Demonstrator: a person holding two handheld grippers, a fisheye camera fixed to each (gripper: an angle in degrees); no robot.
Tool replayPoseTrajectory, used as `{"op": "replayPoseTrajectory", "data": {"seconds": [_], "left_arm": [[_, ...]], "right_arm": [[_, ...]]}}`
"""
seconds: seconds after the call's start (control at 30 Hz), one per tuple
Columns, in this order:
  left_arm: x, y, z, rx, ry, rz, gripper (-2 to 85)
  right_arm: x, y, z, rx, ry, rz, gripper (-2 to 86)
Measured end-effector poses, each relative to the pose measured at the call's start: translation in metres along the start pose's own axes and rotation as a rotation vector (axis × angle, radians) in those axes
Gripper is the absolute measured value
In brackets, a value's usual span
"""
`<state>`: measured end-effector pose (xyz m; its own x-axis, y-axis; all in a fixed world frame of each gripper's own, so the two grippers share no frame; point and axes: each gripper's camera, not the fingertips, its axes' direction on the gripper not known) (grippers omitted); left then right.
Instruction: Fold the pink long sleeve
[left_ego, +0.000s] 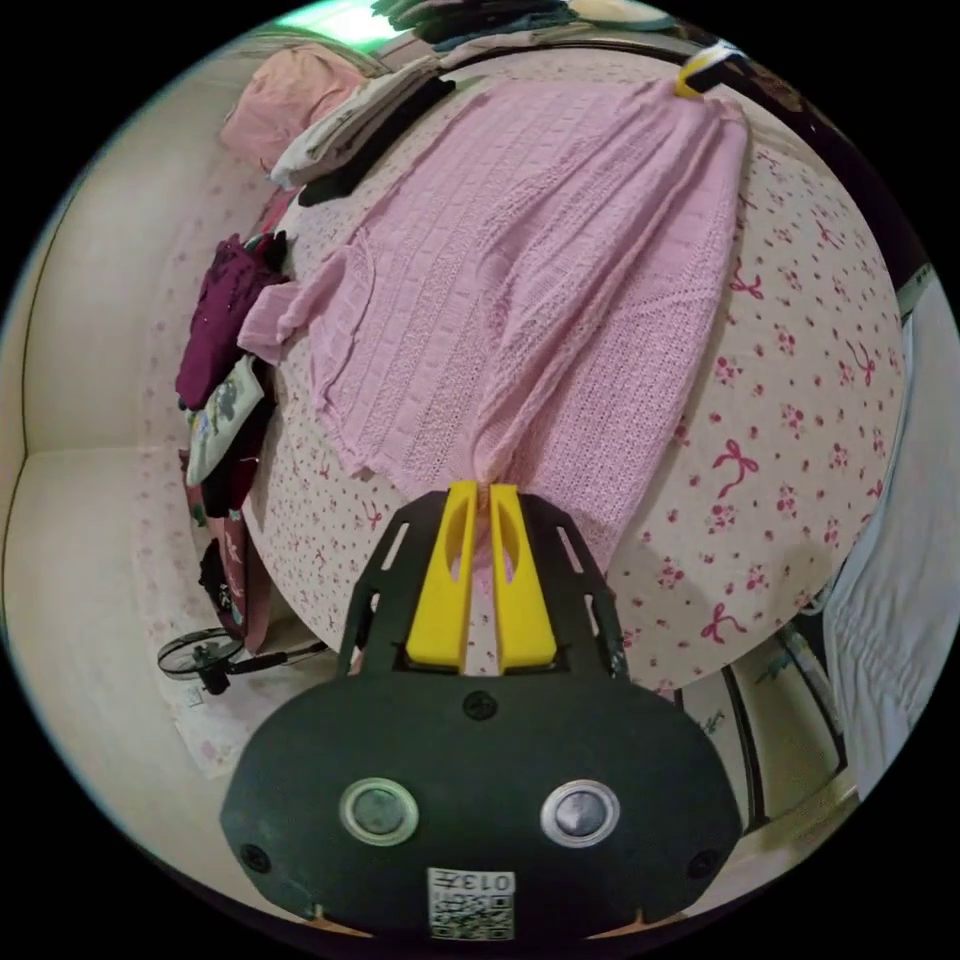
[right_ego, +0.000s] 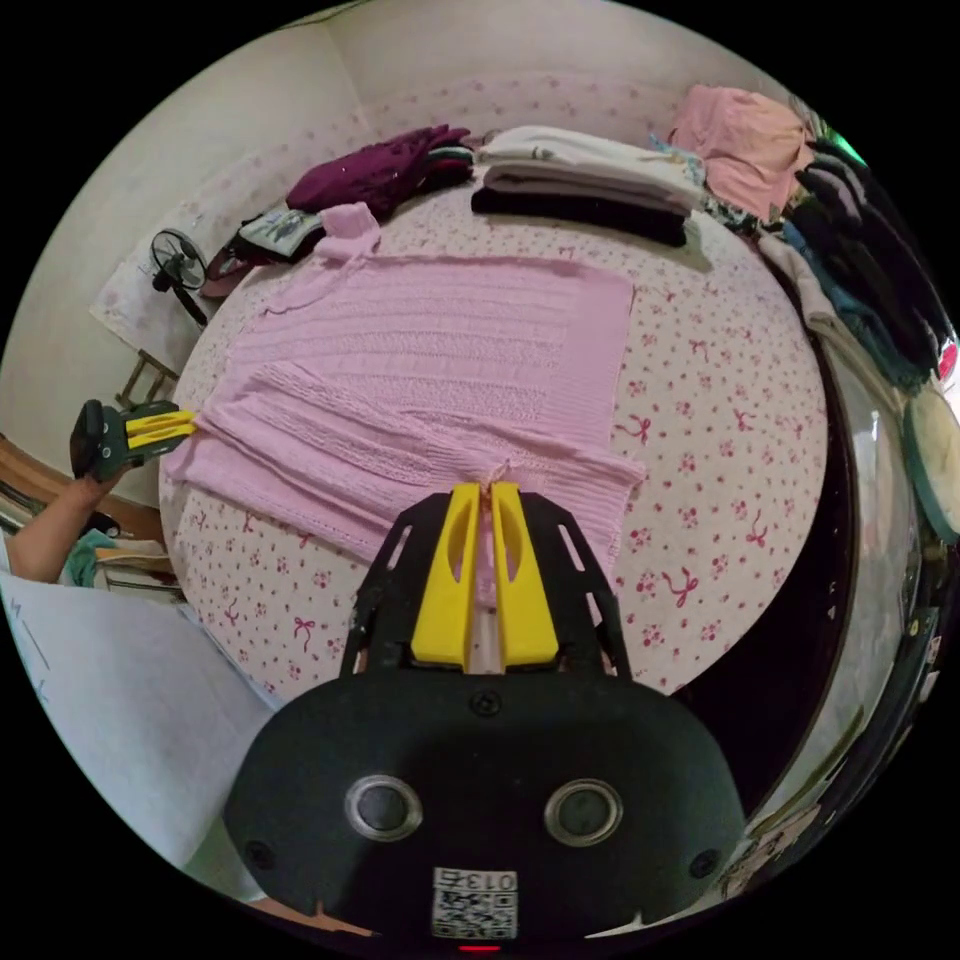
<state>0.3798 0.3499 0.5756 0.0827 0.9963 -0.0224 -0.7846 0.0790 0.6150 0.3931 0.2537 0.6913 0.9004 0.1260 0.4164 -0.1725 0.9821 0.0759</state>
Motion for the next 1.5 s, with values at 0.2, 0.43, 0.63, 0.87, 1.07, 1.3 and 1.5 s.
{"op": "replayPoseTrajectory", "data": {"seconds": [0.2, 0.43, 0.63, 0.87, 1.07, 1.3, 1.5], "left_arm": [[0.038, 0.012, -0.019, 0.079, -0.113, 0.013, 1.9], [0.051, 0.028, 0.000, -0.003, -0.149, -0.068, 4.5], [0.021, 0.074, -0.006, 0.034, -0.054, -0.339, 0.4], [0.018, 0.032, 0.003, 0.098, -0.002, -0.335, -0.1], [0.032, 0.024, 0.031, 0.045, -0.016, -0.300, -0.1], [0.033, 0.052, 0.045, 0.082, -0.033, -0.382, -0.2], [0.018, 0.065, 0.017, 0.219, -0.024, -0.531, -0.2]], "right_arm": [[-0.002, 0.005, -0.019, 0.173, 0.065, 0.009, 2.2], [0.013, -0.003, 0.018, 0.023, 0.078, 0.108, 2.8], [-0.013, -0.028, 0.003, 0.124, 0.104, 0.043, 1.7], [-0.165, -0.105, 0.057, 0.056, -0.185, -0.476, 0.2], [-0.243, -0.143, 0.125, -0.097, -0.148, -0.662, 0.0], [-0.209, -0.167, 0.154, -0.118, -0.323, -0.392, 0.0], [-0.170, -0.143, 0.111, 0.089, -0.410, -0.254, 0.2]]}}
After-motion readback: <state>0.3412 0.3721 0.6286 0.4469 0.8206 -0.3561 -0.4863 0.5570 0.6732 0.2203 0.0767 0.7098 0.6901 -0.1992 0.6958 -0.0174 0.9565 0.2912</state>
